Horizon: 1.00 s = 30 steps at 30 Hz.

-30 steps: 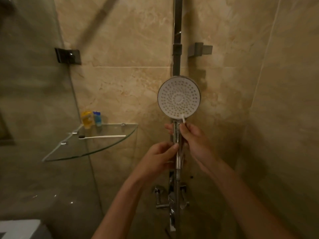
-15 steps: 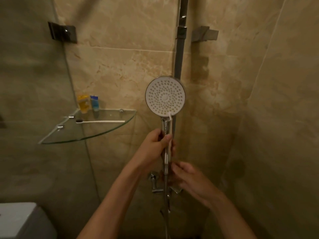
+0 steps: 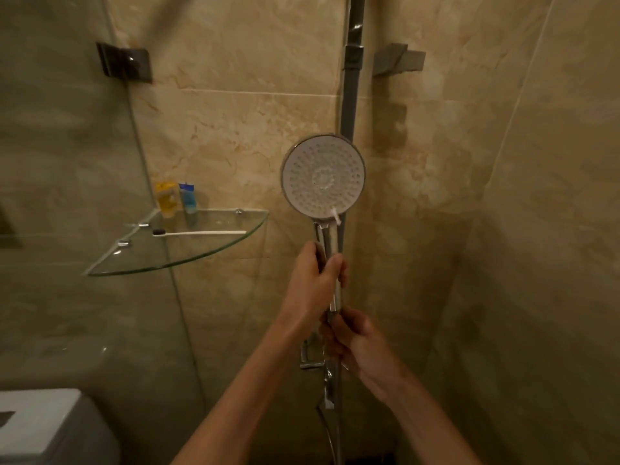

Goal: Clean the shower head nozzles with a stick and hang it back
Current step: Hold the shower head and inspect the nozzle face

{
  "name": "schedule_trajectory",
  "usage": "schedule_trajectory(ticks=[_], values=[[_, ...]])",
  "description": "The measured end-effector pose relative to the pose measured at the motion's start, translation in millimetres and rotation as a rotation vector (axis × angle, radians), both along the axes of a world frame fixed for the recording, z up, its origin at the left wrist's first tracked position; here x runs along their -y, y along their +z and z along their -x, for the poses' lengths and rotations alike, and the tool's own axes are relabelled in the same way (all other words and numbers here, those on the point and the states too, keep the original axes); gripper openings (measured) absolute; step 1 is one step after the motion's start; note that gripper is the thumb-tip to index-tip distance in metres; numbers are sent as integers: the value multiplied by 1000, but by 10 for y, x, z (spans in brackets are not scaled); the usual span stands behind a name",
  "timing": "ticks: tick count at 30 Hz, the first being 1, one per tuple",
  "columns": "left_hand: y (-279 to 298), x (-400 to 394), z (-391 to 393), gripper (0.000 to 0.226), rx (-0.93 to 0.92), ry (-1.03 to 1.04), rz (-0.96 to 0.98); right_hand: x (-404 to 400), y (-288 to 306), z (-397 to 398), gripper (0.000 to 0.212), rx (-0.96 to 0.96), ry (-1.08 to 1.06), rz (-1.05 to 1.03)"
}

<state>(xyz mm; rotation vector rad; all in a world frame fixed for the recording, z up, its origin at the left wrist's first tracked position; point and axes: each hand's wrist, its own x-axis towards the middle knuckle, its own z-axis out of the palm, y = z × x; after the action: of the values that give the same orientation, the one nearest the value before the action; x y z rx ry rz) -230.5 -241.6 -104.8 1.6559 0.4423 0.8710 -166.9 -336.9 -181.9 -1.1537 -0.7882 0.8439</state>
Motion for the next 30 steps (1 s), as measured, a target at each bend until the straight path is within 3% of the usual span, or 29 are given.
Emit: schedule_trajectory(ticks=[3,5,7,11,15,17,20,24,30], values=[[-37,136,-26,6,33,224,-226,-41,-17,0,26,117,-61,21],[-19,129,-17,7,48,202,-229,-33,-11,-21,24,80,-26,11],[38,36,14,16,74,-13,-52,-9,1,-52,18,-41,57,-27],[148,-231,84,33,258,-595,514,69,41,-150,11,-237,236,-103],[189,-319,80,42,230,-829,503,96,51,-197,19,-300,362,-125],[193,-310,57,34,239,-799,436,93,39,-228,17,-309,336,-130],[192,-241,-19,23,255,-592,351,77,52,-250,13,-252,257,-109],[158,-156,-108,31,316,-406,341,55,52,-240,14,-212,233,-102],[114,-312,-26,45,204,-676,409,117,-15,-284,17,-287,387,-109]])
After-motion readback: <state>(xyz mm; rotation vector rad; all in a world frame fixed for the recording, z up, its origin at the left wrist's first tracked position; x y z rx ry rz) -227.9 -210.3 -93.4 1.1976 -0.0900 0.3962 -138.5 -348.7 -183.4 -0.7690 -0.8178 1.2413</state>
